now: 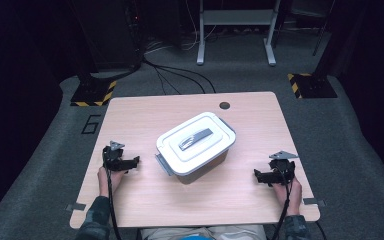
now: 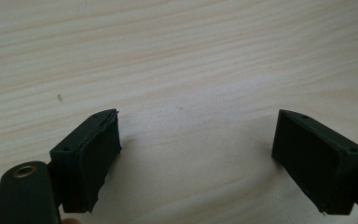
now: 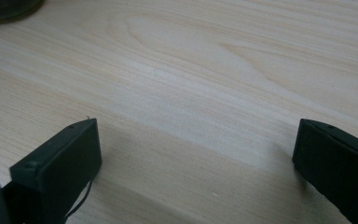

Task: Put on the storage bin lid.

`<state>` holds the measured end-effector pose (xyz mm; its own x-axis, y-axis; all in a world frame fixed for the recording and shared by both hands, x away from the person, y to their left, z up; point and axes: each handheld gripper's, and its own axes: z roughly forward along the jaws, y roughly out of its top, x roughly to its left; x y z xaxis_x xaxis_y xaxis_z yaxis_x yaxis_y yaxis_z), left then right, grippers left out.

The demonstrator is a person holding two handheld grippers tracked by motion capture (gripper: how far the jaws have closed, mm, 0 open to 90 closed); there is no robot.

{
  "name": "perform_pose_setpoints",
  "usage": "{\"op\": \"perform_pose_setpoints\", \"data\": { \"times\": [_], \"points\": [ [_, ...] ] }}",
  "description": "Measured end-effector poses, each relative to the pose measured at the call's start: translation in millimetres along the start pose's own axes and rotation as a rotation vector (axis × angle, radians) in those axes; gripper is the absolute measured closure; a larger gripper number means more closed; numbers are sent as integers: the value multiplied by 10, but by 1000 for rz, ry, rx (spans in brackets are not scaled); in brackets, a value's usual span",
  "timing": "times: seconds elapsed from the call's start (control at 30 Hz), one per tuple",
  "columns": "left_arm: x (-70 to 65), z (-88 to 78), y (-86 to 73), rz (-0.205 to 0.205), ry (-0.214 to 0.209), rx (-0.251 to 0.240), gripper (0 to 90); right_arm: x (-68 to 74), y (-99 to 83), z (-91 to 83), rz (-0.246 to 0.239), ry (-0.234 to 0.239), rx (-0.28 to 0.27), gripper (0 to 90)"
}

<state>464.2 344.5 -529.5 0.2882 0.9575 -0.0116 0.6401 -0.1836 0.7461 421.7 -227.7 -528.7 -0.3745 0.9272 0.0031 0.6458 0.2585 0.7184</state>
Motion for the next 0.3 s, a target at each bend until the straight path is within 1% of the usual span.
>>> {"op": "perform_pose_setpoints", "data": {
  "times": [0.3],
  "points": [
    [-6, -1, -2, -4, 3, -1, 145, -6, 2, 3, -6, 0, -1, 1]
  ]
}}
